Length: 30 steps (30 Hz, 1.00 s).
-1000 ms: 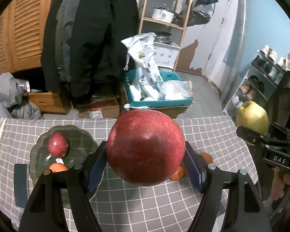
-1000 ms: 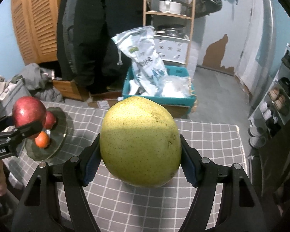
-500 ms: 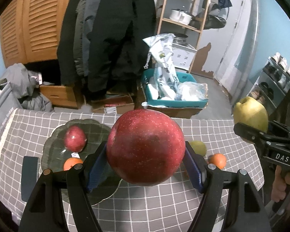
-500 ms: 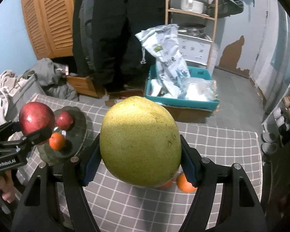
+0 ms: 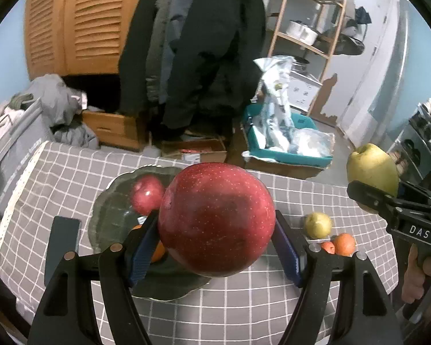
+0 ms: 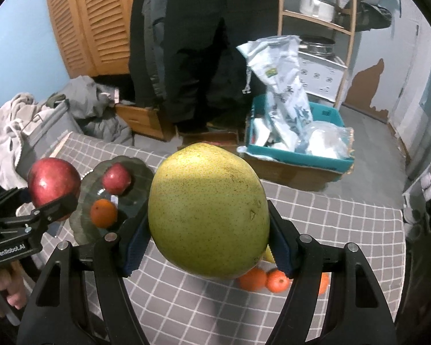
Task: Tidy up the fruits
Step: 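Carry the red apple with the left tool while the right tool carries the pear toward the bowl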
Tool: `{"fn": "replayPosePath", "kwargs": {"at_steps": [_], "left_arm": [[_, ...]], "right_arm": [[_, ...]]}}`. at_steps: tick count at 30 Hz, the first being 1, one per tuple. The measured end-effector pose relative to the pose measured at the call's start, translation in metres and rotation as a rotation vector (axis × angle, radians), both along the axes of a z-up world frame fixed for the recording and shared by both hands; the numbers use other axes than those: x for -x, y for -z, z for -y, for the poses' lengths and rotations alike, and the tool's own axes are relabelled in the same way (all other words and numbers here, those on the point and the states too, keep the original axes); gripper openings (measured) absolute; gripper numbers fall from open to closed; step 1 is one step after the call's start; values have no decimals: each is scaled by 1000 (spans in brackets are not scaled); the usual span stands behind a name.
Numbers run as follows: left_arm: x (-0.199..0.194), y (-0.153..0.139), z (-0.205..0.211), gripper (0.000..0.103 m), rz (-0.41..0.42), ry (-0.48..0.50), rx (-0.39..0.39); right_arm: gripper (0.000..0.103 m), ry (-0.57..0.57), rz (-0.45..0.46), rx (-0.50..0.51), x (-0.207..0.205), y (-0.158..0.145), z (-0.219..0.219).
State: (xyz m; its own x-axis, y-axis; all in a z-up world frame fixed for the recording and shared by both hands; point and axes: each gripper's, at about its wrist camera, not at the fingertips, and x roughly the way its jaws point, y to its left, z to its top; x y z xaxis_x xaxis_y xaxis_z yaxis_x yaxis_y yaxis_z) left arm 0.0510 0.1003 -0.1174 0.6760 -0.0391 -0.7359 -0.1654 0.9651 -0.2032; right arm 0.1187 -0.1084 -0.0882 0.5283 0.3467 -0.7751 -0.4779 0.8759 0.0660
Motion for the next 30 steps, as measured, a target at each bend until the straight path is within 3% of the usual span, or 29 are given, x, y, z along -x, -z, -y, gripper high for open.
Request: {"fn": "replayPosePath", "kwargs": {"at_steps": [18, 30], "left_arm": [[9, 71, -62, 76, -162, -119, 27], [9, 119, -75, 76, -282, -142, 51]], "right_arm": [[73, -98, -112, 40, -17, 61, -98], [73, -156, -194, 85, -22, 102, -145]]}}
